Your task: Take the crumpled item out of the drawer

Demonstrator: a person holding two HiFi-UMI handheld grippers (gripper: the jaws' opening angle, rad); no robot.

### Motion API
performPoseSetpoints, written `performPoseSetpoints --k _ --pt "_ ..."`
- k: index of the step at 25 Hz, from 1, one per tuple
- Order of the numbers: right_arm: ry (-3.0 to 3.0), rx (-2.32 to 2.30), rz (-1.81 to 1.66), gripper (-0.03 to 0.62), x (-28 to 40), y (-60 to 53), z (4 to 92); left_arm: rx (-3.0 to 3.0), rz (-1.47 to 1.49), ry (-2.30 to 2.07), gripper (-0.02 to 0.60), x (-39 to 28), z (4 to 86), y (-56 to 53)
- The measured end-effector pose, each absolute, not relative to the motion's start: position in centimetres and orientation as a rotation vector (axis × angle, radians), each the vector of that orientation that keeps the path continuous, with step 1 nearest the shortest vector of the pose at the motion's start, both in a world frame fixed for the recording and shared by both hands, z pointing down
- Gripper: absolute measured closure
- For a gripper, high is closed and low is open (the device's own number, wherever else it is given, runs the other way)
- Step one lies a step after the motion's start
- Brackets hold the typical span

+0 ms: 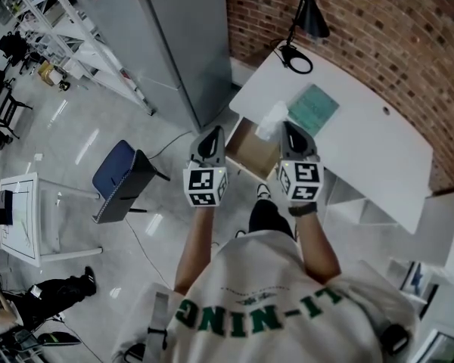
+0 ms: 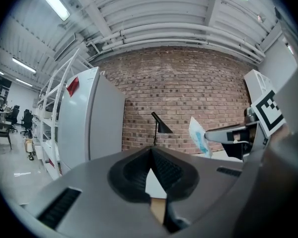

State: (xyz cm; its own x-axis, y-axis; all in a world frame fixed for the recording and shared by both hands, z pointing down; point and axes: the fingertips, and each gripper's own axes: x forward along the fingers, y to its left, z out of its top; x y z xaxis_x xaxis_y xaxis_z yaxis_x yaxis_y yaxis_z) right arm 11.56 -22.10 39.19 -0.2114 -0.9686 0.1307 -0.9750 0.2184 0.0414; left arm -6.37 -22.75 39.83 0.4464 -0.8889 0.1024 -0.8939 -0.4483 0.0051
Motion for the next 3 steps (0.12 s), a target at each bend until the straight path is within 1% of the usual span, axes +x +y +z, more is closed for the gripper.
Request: performPoseSetpoints --k 3 --pt "-2.35 1.864 0.048 0.591 10.96 -22.62 38.42 2.613 0.172 -1.644 0.584 -6.93 40.36 -23.67"
